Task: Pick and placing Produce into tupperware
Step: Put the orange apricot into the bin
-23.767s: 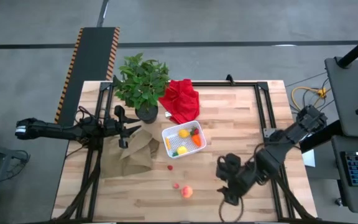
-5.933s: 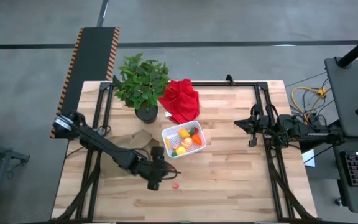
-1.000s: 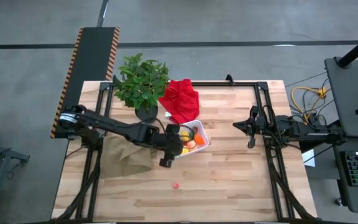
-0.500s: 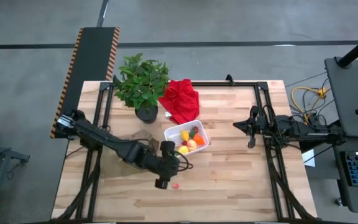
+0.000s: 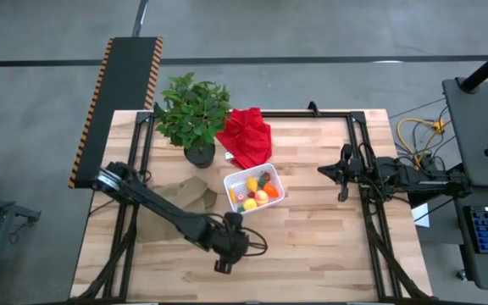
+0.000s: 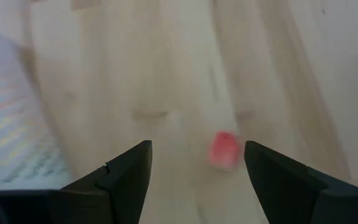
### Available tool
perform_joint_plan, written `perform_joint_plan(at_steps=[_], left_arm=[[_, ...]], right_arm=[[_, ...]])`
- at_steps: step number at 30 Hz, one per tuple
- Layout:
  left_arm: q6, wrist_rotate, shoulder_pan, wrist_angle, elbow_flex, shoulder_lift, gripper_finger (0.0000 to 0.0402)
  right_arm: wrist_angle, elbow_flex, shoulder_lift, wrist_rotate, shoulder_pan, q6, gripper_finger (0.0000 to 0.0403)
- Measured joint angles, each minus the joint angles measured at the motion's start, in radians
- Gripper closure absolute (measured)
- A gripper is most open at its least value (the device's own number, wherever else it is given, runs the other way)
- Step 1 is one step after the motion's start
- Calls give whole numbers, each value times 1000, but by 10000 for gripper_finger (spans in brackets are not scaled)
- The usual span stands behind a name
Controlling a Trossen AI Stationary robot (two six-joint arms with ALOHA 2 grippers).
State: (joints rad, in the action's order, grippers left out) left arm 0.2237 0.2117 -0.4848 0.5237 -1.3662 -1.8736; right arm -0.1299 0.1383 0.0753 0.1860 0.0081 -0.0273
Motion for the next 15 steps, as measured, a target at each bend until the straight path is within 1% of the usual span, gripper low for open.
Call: perform_joint_plan(at_steps=[4,15], left_arm=[[7,-66,-8,-53,0,-44,159],[9,-72,-13,-57,-23,-128,160]], right_arm=[[0,0,0,0,0,0,394],[0,0,0,0,0,0,394]])
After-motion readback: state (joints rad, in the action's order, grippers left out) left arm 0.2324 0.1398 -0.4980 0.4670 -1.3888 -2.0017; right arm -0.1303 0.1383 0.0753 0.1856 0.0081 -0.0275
